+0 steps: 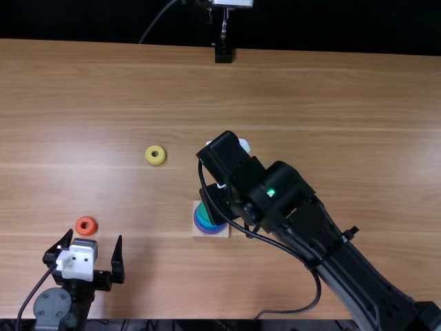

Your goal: Build the Hanoi tower: stack the rings onto the peg from bottom to top in this color order: purple, dark blue, light blue, dark green, light green, yellow, orange.

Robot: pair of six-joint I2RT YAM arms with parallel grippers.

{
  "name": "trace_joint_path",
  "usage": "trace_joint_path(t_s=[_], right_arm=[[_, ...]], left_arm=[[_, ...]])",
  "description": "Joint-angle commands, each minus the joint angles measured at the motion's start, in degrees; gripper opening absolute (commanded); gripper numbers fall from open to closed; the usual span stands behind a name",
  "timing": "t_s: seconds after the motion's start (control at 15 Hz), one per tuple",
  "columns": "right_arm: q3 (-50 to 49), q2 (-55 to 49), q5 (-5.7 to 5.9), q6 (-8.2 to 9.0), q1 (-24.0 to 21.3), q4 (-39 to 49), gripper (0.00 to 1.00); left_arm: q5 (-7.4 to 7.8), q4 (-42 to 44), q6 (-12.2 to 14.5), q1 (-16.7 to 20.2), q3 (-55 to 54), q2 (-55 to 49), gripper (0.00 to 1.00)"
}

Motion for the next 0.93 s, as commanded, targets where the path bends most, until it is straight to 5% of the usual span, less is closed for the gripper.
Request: trace_joint_path(t_s=[0.0, 0.87], right_arm=[[3.30, 2.67, 0.24, 0.26, 0.54, 0.10, 0.00], [6.73, 7.15, 0.24, 0.15, 0.63, -0.32, 0.00]], left_arm=[[0.70, -4.34, 0.60, 0.24, -6.31, -0.67, 1.00], [0.70, -4.34, 0.60, 0.24, -6.31, -0.67, 1.00]])
